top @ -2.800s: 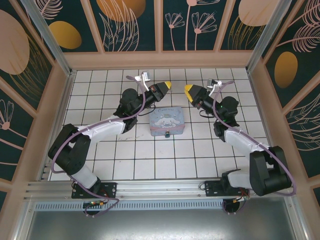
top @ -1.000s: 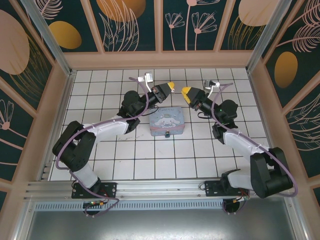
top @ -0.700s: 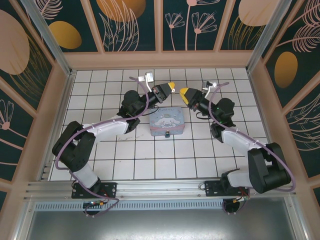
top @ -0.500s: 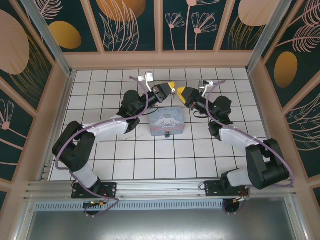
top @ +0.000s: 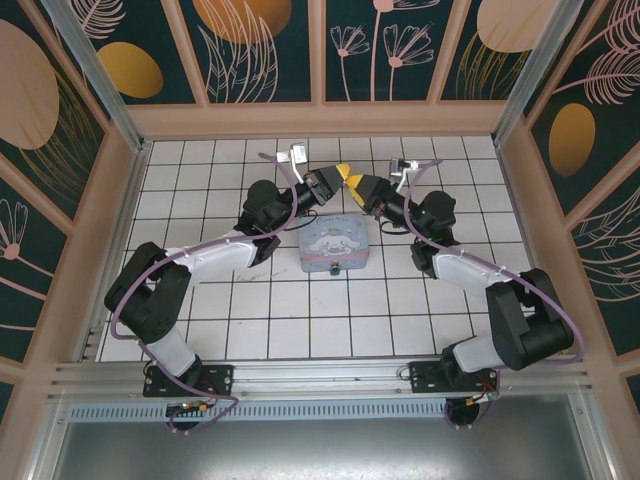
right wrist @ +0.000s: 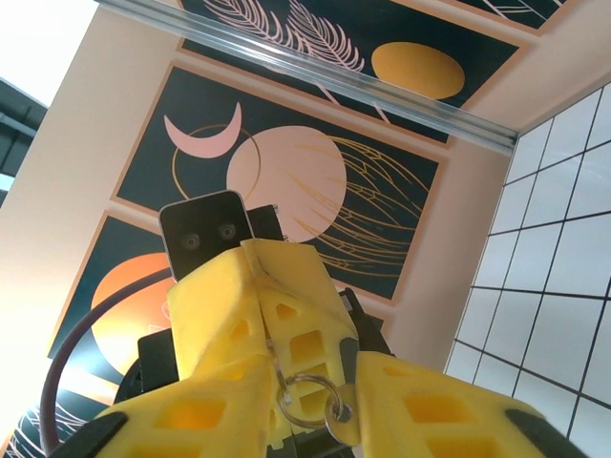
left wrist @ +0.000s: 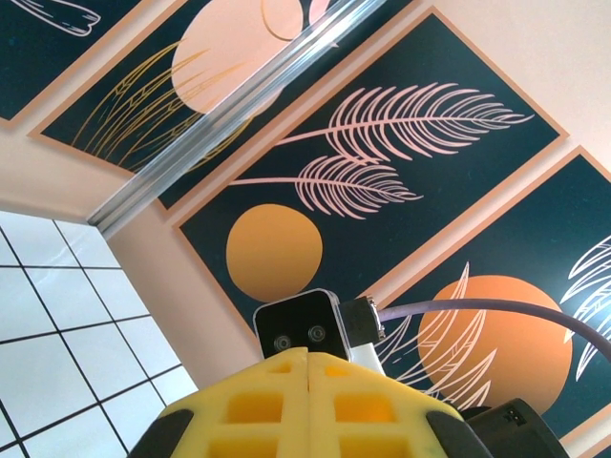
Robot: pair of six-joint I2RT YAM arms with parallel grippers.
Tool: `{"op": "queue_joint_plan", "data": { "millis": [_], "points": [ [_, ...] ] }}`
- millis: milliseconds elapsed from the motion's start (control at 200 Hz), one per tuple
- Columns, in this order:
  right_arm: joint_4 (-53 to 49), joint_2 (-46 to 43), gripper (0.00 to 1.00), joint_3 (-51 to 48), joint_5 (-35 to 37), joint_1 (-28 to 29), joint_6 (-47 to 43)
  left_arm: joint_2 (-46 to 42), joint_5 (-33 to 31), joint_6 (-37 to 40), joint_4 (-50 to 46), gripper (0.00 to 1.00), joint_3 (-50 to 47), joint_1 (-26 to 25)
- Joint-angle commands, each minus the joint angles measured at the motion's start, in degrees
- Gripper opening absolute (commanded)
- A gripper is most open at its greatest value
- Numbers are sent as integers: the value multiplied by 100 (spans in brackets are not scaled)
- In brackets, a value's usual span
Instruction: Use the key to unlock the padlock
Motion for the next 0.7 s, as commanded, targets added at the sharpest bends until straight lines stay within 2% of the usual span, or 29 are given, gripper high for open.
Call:
{"op": "queue_joint_plan", "data": {
  "millis": [0,180,350,515,661,691],
  "points": [
    [408,66,26,245,-12,44,-31,91,115,-55,244,0,161,-47],
    [544,113,21,253,-28,48,59,122,132,-87,265,0,170,-45],
    [551,163,0,263,-41,63,70,122,141,-173,318,0,152,-41],
    [476,144,0,192,46,63,32,124,126,-295,265,0,157,-43],
    [162,10,0,76,157,51,-214,101,-120,-447,-390,0,281,-40],
    [82,-19,0,49,175,51,-271,60,-192,-462,-535,3,292,-40]
  ]
}}
